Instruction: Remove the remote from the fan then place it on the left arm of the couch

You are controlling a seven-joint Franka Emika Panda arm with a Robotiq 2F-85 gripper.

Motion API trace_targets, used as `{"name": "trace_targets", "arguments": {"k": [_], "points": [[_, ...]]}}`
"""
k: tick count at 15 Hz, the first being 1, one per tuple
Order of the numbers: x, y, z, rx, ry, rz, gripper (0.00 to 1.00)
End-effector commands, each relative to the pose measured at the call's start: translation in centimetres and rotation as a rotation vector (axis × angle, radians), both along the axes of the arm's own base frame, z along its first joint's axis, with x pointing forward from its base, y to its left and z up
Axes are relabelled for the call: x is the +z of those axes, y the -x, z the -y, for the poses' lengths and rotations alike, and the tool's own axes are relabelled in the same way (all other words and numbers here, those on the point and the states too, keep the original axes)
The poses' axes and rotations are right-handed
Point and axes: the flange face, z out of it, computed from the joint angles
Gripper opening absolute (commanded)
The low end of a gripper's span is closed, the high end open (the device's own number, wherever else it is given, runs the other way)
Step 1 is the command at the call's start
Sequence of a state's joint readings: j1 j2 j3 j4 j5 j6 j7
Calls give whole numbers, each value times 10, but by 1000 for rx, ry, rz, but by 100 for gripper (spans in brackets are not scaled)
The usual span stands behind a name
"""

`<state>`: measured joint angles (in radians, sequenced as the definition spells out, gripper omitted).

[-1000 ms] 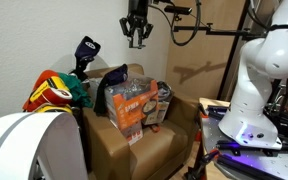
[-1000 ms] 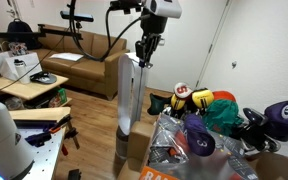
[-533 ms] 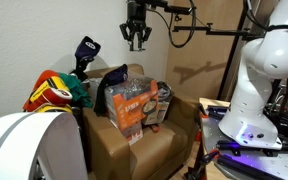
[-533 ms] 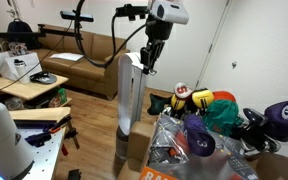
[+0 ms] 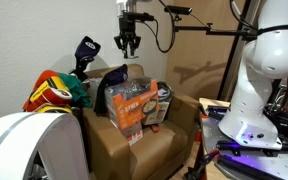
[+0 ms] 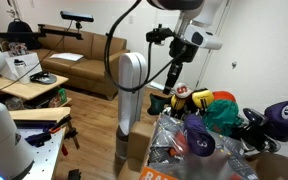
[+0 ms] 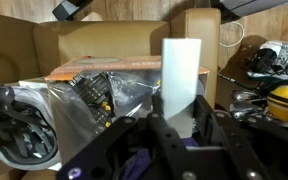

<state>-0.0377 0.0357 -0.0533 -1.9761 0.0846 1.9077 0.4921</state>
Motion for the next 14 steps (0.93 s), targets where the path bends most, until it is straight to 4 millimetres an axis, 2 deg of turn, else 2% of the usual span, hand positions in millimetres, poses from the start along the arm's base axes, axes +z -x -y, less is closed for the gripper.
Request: {"name": "trace_targets", "arguments": {"k": [1,4,5,7,11,14], "points": [[-7,-10,-1,26,-2,-7,35],[-21,-29,-3,58,-3,-19,35],[-21,-30,-3,60,-3,-19,10],[-33,-41,-2,95,-3,-12,10],[-71,-71,-5,205,-44,14,10],[-95,-83,-9,233,-58,4,10]]}}
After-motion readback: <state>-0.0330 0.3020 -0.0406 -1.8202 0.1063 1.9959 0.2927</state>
